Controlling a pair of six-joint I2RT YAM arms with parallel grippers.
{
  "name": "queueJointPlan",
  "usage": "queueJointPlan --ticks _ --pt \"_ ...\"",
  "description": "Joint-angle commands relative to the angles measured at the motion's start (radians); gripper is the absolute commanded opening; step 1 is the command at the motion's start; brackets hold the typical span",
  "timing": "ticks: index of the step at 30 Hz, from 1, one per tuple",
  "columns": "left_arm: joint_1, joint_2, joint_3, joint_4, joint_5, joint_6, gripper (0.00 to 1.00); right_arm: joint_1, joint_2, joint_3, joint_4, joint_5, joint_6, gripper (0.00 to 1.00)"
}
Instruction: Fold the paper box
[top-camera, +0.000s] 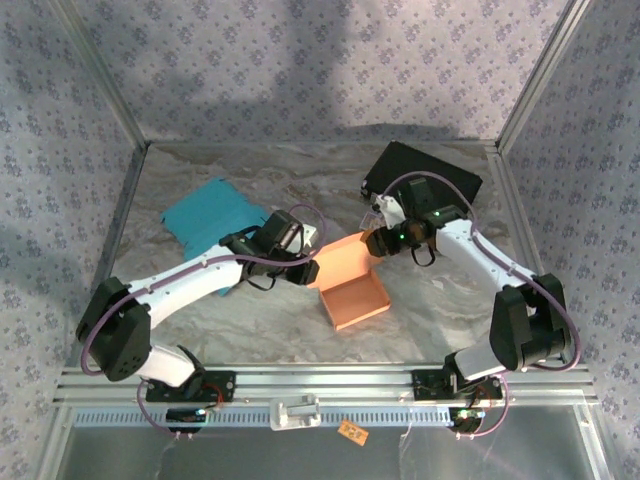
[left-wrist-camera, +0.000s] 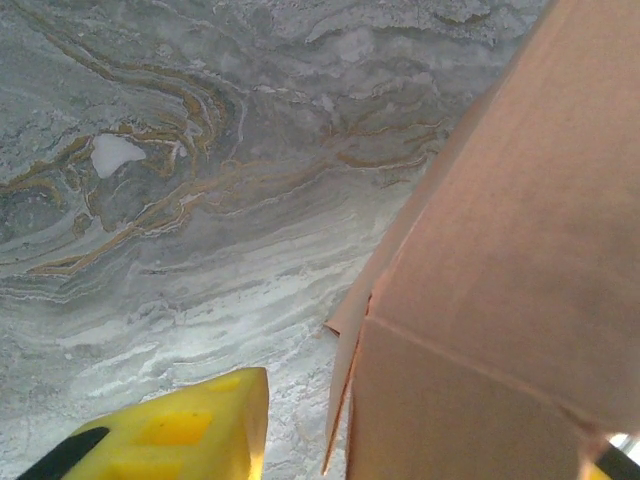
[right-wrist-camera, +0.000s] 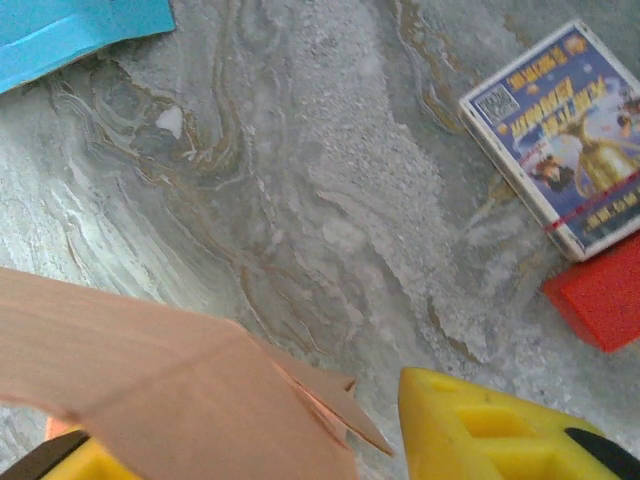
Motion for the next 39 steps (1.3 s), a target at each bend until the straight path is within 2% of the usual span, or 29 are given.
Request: queueJointPlan --ticks 1,12,18,29,39 --pt "-0.009 0.01 0.033 -0.021 -0.013 -0.016 0.34 0.01 0.015 0.033 -0.018 0.047 -0.026 0.39" --pt "-0.015 0.054 0.065 -0.029 -0.041 -0.052 0.17 0.047 0.002 0.034 -0.057 0.119 0.001 0.15" --pt "-0.019 0.077 0.088 -0.063 -0.112 -0.059 0.06 0.08 -0.032 0.022 -0.047 0.165 0.028 0.01" --pt "-0.019 0.125 0.198 -0.088 -0.217 -0.099 0.0 0.172 -0.122 -0.01 0.052 0.326 0.202 0.0" --pt "0.068 0.154 0.231 -0.009 -0.228 -0.112 0.0 0.231 -0.042 -0.033 0.275 0.44 0.36 0.0"
